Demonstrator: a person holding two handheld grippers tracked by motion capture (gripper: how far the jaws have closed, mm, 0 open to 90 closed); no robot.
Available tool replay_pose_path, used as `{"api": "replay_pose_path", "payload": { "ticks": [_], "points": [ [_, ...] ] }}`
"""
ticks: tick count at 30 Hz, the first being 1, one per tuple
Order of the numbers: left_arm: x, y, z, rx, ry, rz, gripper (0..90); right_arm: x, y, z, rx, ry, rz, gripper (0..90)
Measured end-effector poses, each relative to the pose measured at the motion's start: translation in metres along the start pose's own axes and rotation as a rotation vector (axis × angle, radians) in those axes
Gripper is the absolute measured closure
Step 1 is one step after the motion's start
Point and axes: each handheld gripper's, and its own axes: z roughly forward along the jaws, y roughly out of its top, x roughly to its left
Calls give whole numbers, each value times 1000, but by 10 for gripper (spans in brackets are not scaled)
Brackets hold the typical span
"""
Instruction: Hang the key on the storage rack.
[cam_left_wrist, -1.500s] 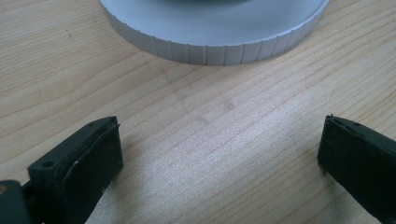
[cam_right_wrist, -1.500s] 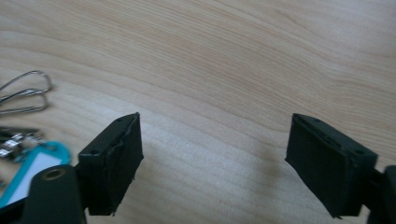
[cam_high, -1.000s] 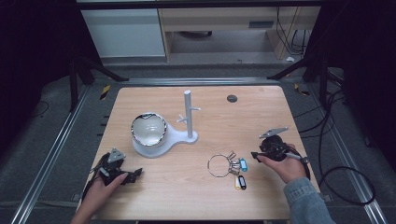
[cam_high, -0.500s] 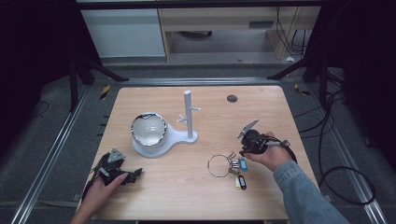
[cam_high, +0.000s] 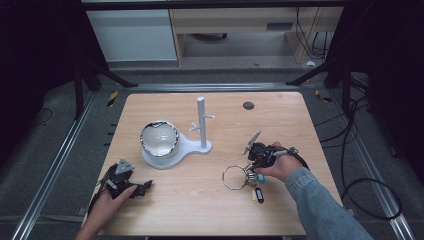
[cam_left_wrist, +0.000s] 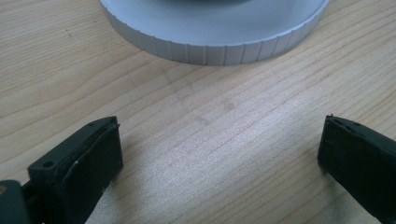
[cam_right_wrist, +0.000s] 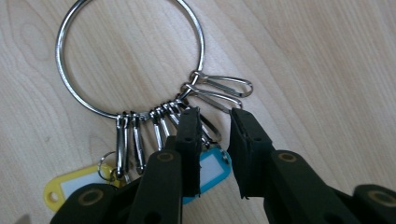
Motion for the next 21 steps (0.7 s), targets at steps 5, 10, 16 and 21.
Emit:
{"api": "replay_pose_path", "payload": {
  "ticks": [5,10,16,21],
  "points": [
    [0,0,0,0,0,0,0,1,1,3,0,9,-17,792],
    [0,0,0,0,0,0,0,-2,5,0,-14,-4,-38,776],
    [0,0,0,0,0,0,0,-9,12,4,13,-7,-67,688],
    [0,0,0,0,0,0,0,-11,16,12,52,15,-89,670]
  ]
}}
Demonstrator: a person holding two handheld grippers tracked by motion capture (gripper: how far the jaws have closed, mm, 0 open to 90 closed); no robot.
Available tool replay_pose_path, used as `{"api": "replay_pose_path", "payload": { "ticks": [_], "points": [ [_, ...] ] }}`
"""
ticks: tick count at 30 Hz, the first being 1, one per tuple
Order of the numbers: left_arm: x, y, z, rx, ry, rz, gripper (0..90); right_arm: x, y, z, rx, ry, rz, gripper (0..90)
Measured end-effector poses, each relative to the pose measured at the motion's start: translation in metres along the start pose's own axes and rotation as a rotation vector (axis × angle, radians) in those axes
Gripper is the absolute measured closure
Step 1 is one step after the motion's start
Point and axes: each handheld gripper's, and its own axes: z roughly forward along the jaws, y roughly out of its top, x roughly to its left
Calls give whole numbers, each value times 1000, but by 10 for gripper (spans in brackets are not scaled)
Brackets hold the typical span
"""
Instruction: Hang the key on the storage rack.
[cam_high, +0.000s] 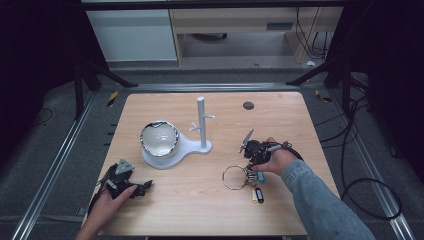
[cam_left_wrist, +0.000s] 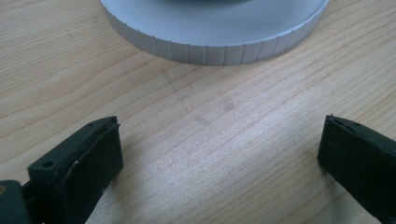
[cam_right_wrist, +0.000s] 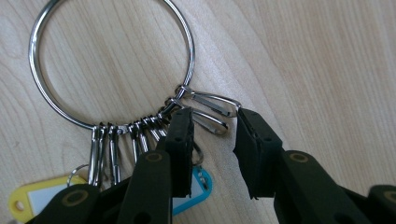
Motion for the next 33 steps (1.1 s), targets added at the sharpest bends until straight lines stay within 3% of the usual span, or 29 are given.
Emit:
{"api": "replay_pose_path", "payload": {
  "ticks": [11,20,23,27,33],
  "points": [
    [0,0,0,0,0,0,0,1,2,9,51,39,-48,745],
    [0,0,0,0,0,0,0,3,0,8,50,49,-41,863],
    [0,0,0,0,0,0,0,1,-2,8,57,44,-25,866],
    [0,0,0,0,0,0,0,2,-1,8,44,55,-46,798],
    [0,0,0,0,0,0,0,2,5,10,39,56,-52,804]
  ]
}}
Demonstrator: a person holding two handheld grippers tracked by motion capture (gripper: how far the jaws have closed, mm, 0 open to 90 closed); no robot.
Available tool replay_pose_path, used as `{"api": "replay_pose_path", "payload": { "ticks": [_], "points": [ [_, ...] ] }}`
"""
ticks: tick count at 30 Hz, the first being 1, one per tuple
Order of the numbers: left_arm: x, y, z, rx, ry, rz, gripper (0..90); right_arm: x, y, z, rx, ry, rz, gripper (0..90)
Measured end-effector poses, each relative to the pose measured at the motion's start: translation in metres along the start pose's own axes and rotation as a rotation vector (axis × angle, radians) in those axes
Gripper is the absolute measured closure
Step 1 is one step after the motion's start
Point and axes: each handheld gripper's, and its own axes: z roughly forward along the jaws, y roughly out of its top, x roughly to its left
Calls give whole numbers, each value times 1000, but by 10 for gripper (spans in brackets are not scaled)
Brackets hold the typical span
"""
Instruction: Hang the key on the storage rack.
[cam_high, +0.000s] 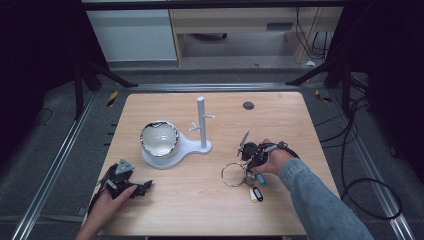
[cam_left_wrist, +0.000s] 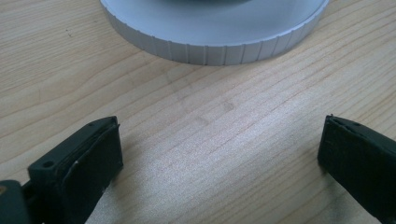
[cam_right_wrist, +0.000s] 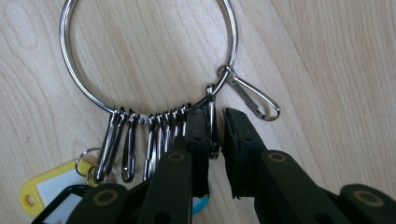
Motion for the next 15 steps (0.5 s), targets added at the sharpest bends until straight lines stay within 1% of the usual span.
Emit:
{"api": "replay_pose_path", "payload": {
  "ticks": [7,10,12,15],
  "points": [
    [0,0,0,0,0,0,0,-1,3,1,11,19,8,878],
    [0,0,0,0,0,0,0,-2,3,1,10,26,9,881],
    [0,0,0,0,0,0,0,-1,3,0,6,33,24,883],
    [0,0,0,0,0,-1,0,-1,2,-4,-11,36,33,887]
  ]
}}
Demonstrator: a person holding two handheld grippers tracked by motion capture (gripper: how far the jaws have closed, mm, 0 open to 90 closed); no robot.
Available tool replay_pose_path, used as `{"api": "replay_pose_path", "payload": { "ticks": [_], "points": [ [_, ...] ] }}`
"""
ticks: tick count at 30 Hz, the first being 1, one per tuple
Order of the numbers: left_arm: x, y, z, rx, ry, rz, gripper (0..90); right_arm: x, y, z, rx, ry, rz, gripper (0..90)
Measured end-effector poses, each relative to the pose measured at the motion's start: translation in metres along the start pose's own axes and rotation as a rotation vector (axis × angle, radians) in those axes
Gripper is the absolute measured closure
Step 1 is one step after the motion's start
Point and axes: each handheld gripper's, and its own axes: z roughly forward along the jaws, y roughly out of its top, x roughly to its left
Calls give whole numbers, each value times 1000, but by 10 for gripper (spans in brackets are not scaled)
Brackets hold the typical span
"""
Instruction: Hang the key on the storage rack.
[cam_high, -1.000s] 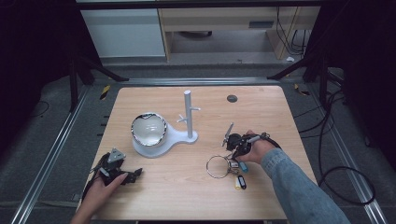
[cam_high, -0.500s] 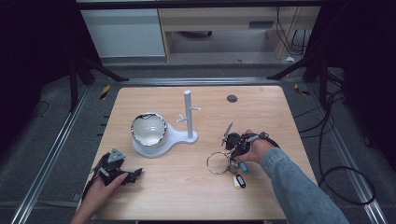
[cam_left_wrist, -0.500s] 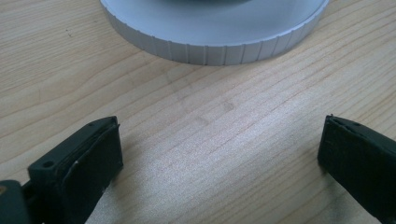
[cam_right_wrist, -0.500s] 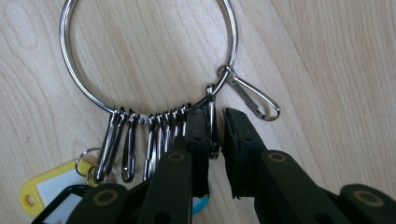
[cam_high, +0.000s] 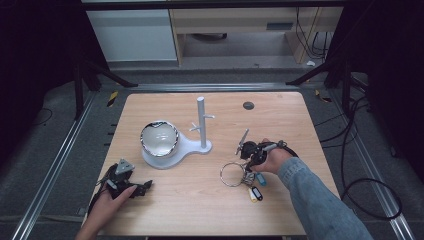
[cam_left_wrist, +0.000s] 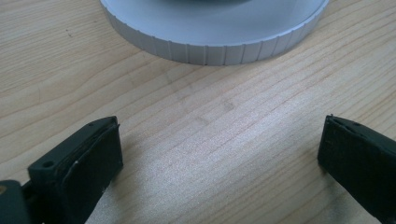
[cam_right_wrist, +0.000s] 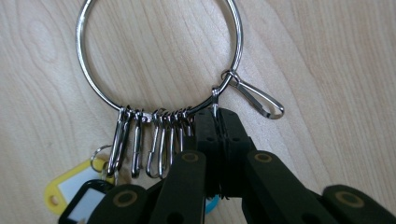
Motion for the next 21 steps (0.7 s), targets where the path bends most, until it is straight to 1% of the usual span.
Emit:
{"api": "replay_pose_path", "payload": {
  "ticks": [8,15,17,18,21],
  "points": [
    [0,0,0,0,0,-1,0,5,-4,-15,-36,-2,46,889],
    [0,0,0,0,0,0,0,4,-9,-29,-36,-6,64,889],
    [0,0,0,0,0,0,0,4,-9,-35,-31,-9,77,889],
    [0,0,0,0,0,0,0,3,-9,-37,-35,-12,72,889],
    [0,0,0,0,0,0,0,2,-7,-45,-42,-17,84,889]
  ]
}}
